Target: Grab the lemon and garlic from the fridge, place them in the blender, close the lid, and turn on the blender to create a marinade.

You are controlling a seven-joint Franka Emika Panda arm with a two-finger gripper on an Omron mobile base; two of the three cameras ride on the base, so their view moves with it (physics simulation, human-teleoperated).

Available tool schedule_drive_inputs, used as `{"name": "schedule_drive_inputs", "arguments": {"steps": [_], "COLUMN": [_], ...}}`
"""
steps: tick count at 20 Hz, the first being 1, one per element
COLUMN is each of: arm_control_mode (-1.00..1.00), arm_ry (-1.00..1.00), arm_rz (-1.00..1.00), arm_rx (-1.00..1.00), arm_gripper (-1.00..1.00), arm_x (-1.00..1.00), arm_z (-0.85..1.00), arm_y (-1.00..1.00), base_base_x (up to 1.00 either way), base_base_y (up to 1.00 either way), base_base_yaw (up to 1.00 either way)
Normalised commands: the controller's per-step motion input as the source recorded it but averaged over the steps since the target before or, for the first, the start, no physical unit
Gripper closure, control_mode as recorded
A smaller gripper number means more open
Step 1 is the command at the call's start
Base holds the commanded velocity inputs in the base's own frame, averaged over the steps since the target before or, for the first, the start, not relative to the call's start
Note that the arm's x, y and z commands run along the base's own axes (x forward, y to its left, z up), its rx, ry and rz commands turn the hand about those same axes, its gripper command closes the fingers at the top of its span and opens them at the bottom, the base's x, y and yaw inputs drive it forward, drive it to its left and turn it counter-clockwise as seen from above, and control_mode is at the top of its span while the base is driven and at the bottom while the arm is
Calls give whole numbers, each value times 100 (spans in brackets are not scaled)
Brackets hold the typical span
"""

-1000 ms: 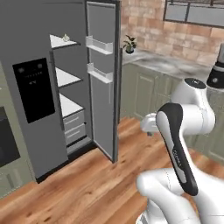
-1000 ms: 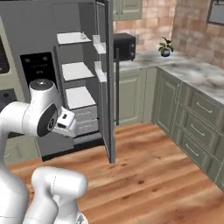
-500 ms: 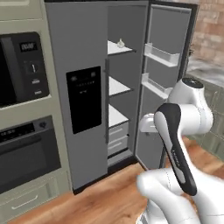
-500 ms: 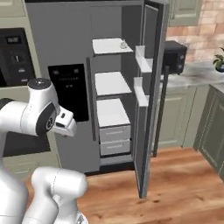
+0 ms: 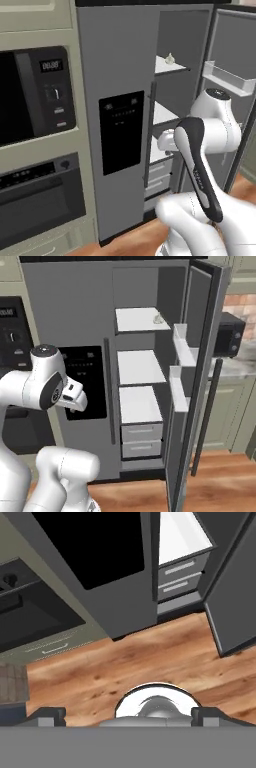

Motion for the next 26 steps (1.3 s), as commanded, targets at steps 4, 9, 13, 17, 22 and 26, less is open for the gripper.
{"name": "schedule_drive_inputs", "arguments": {"steps": [4, 9, 13, 17, 22, 26], "arm_control_mode": [100, 100, 100, 100, 100, 100], "arm_ry": [0, 0, 0, 0, 0, 0], "arm_rz": [0, 0, 0, 0, 0, 0], "arm_rx": [0, 0, 0, 0, 0, 0], "arm_gripper": [-100, -100, -100, -100, -100, -100], "arm_x": [0, 0, 0, 0, 0, 0], "arm_z": [0, 0, 0, 0, 0, 0], "arm_y": [0, 0, 0, 0, 0, 0], "base_base_x": [50, 47, 45, 50, 55, 57], "base_base_y": [-41, -37, -37, -29, -32, -25], "base_base_yaw": [23, 22, 15, 11, 13, 13]}}
